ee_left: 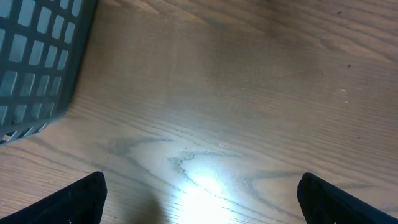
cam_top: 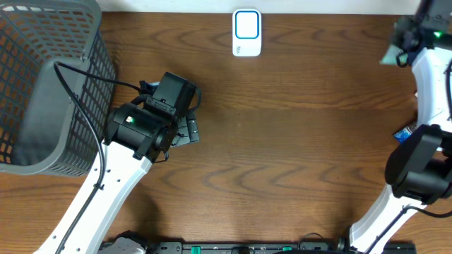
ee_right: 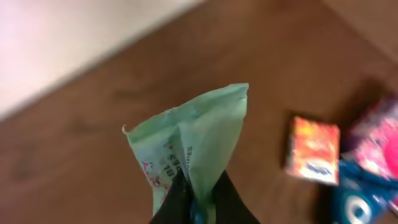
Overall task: Scan the item barcode
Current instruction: 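Carry the wipes pack to the far right and drop it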
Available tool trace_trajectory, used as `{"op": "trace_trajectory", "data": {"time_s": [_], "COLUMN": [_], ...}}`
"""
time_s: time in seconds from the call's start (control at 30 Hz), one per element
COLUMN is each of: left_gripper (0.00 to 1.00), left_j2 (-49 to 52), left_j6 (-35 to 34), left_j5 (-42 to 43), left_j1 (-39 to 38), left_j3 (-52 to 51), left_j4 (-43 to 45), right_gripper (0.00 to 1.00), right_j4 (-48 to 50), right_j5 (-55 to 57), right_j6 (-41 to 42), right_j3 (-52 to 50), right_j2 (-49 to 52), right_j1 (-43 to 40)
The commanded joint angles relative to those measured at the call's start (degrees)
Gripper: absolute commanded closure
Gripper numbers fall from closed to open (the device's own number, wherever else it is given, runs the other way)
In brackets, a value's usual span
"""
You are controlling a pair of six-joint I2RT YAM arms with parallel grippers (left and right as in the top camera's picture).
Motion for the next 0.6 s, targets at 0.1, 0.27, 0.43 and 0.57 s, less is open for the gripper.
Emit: {"op": "trace_trajectory", "data": {"time_s": [0.1, 0.27, 0.43, 0.57], "left_gripper": [0.02, 0.02, 0.02, 0.02], "left_j2": [0.37, 0.37, 0.37, 0.37], "left_j6": [-0.09, -0.09, -0.09, -0.09], "left_j5": [-0.11, -0.11, -0.11, -0.11], "left_j1": [0.22, 0.20, 0.20, 0.20], "left_j3": [-0.09, -0.09, -0.09, -0.09], "left_j4": [-0.17, -0.17, -0.17, -0.17], "right_gripper": [0.98, 0.62, 0.29, 0.17], "right_j4": [-0.52, -1.18, -3.96, -6.43], "right_j5": [3.72, 4.09, 4.28, 4.28], "right_j6": [-1.44, -1.49, -1.44, -1.42], "right_j3": [-4.66, -7.87, -8.28, -8.26], "right_j2": [0.42, 0.39, 0.20, -1.81], "right_j1": [-5.05, -8.17, -9.79, -9.42]}}
